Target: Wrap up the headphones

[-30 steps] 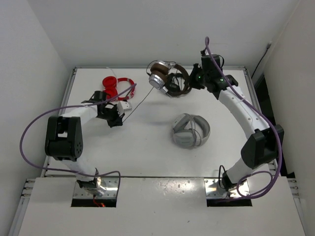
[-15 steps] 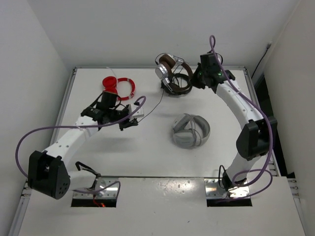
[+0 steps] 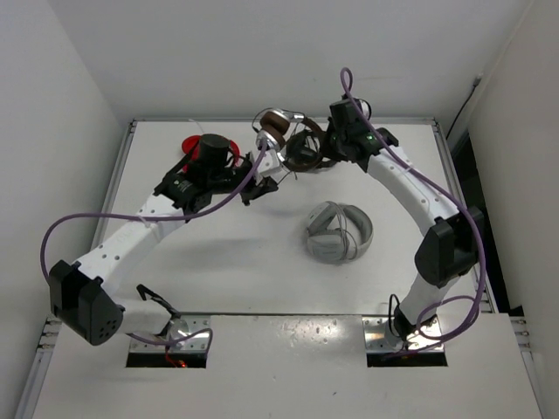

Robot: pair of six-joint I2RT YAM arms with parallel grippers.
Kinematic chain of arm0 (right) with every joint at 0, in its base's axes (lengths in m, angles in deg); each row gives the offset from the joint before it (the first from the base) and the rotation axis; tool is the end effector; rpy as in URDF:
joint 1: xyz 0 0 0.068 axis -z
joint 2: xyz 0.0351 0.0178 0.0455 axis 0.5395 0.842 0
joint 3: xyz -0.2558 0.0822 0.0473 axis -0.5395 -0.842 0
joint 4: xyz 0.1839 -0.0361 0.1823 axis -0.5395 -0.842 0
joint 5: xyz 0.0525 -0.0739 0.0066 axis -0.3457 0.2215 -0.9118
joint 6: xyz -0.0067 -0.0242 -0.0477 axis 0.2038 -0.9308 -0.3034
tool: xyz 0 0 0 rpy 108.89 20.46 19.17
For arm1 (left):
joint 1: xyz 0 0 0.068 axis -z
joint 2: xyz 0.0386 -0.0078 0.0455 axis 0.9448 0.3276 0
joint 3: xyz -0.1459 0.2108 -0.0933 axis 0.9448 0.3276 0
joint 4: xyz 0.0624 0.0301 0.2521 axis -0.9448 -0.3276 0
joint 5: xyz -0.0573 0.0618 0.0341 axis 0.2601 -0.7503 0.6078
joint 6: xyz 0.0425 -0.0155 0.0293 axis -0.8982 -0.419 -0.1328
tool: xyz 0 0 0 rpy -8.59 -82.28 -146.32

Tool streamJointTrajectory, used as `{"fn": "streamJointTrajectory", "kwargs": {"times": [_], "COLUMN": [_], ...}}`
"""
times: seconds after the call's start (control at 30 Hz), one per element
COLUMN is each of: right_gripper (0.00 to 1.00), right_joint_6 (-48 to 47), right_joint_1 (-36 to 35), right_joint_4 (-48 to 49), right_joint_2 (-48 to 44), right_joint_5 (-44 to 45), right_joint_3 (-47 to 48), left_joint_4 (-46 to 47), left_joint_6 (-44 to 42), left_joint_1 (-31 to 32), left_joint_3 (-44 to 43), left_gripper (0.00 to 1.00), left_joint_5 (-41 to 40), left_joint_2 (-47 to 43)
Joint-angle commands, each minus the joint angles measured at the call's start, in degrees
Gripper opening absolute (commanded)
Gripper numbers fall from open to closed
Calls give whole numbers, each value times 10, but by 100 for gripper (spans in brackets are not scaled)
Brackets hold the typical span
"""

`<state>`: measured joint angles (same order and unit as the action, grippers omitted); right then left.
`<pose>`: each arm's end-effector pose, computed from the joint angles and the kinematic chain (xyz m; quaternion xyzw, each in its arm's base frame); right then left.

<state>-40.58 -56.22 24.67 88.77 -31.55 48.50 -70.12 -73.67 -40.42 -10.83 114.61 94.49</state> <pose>0.3658 0.1524 0.3309 0.2052 0.8789 0.1665 0.3971 0.2388 -0.1635 0.3569 0.5019 0.6570 -0.2838 0.4858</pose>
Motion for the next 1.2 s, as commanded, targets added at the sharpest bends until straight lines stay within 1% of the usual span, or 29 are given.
{"fn": "streamJointTrajectory", "kwargs": {"times": [0.0,0.1,0.13,0.27,0.4,0.57,0.67,0.73,0.8,0.83,1.0,1.07,1.17], "right_gripper": [0,0,0,0,0,0,0,0,0,0,0,0,0], "right_joint_6": [-10,-15,-15,-26,-32,-47,-63,-86,-104,-129,-202,-244,-290], "right_joint_1": [-8,-8,-8,-2,4,4,-2,-2,-17,-23,-68,-91,-112], "right_joint_4": [45,50,50,45,45,57,63,69,77,85,129,142,165], "right_joint_2": [-34,-41,-41,-46,-57,-68,-81,-92,-97,-102,-122,-129,-144], "right_joint_5": [25,19,19,19,19,12,12,19,25,34,53,47,47], "right_joint_3": [6,-7,-7,-13,-33,-73,-101,-110,-127,-134,-187,-200,-217], "left_joint_4": [54,75,75,87,100,100,100,100,115,115,121,128,134], "left_joint_6": [65,85,85,85,96,101,95,88,82,82,76,71,55], "left_joint_1": [7,16,16,16,0,-6,-11,-11,-17,-24,-36,-41,-41], "left_joint_3": [-36,-41,-41,-41,-41,-74,-90,-95,-101,-107,-144,-150,-156], "left_gripper": [0,0,0,0,0,0,0,0,0,0,0,0,0], "left_joint_5": [-33,-69,-69,-122,-165,-172,-199,-207,-214,-214,-214,-214,-193], "left_joint_2": [21,39,39,39,26,26,15,10,5,5,17,23,29]}}
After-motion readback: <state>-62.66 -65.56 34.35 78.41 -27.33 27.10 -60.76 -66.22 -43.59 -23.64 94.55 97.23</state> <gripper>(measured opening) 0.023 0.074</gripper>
